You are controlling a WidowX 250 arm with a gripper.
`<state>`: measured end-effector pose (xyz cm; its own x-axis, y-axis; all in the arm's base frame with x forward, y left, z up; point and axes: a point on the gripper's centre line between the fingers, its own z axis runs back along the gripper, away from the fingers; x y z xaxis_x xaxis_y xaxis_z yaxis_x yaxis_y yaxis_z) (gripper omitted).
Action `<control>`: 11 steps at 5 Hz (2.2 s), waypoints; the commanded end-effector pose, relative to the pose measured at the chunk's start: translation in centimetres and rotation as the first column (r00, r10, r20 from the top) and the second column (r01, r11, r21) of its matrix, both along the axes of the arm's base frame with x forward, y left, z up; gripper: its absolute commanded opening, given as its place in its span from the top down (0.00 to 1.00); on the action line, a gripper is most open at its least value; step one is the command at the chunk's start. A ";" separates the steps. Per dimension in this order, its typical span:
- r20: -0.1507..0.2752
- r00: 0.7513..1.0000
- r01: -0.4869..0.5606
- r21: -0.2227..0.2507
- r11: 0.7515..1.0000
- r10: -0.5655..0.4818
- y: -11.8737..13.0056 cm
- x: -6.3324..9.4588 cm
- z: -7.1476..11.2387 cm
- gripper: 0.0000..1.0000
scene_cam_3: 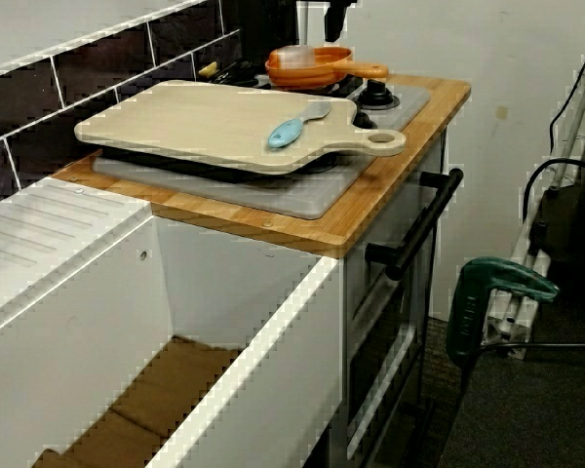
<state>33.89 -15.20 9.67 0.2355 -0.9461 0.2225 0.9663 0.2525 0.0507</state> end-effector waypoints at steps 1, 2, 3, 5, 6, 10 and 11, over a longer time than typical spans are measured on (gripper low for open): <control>0.088 0.996 0.036 -0.026 0.999 -0.033 -0.5 0.7 2.0 0.00; 0.090 0.996 0.032 -0.022 0.999 -0.030 -0.6 1.3 1.9 0.00; 0.092 0.995 0.028 -0.017 0.999 -0.027 -0.5 1.9 1.6 0.00; 0.083 0.996 0.031 0.009 0.999 -0.032 -0.8 1.8 -0.1 0.00; 0.082 0.996 0.034 0.020 0.999 -0.035 -1.1 1.4 -0.7 0.00; 0.080 0.996 -0.042 0.037 0.998 0.039 -0.8 0.3 -2.2 1.00; 0.075 0.995 -0.068 0.026 0.997 0.066 -0.4 0.7 -1.8 1.00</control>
